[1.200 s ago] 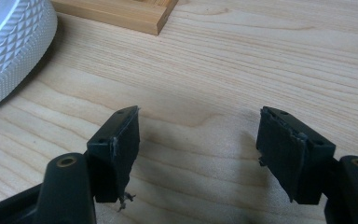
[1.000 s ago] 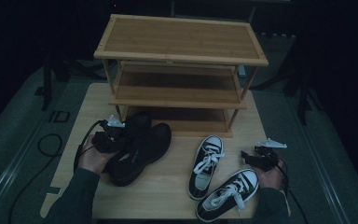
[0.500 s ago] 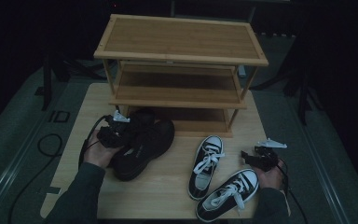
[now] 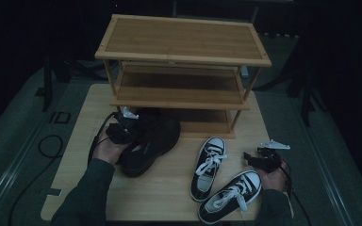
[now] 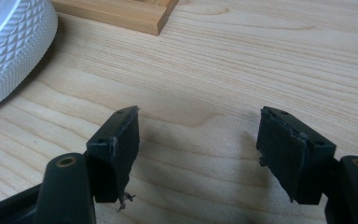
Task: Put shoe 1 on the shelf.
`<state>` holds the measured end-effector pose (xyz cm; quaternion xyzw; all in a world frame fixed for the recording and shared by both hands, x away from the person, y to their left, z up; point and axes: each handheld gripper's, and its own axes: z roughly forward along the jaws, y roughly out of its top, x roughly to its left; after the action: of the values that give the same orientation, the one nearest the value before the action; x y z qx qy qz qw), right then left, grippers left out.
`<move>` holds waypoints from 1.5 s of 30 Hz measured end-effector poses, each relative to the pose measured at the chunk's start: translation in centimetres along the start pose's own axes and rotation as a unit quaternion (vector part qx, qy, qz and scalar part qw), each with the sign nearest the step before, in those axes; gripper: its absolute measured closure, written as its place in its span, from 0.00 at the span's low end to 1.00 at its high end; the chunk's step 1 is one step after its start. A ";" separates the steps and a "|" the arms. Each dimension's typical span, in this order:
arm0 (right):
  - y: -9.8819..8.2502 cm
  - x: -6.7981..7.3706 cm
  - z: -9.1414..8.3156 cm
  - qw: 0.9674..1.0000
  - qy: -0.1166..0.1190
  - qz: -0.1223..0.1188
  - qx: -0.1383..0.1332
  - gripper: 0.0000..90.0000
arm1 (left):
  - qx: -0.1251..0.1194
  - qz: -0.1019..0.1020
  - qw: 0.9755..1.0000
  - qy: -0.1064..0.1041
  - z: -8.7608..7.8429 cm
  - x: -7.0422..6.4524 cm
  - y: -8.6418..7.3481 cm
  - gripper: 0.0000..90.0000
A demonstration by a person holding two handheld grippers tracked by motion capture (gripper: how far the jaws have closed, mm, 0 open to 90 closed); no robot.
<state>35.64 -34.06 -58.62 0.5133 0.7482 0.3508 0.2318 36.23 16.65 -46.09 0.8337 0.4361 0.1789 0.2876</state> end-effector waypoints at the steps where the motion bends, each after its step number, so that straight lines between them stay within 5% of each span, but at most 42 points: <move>1: 0.0 0.0 0.0 1.000 0.000 0.000 0.000 0.33 | 0.000 -0.002 1.000 -0.002 0.1 0.0 0.1 0.95; 27: 0.0 0.0 0.0 1.000 0.001 -0.001 0.000 0.32 | -0.002 0.014 0.999 0.042 4.3 -1.2 3.7 0.94; 45: 0.0 0.0 0.0 1.000 0.001 -0.001 0.000 0.32 | -0.018 -0.045 0.994 0.100 7.3 -2.8 4.5 0.91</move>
<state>35.64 -34.07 -58.62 0.5122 0.7490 0.3508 0.2315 41.50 9.96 -48.94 0.7862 0.4960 0.2560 0.2653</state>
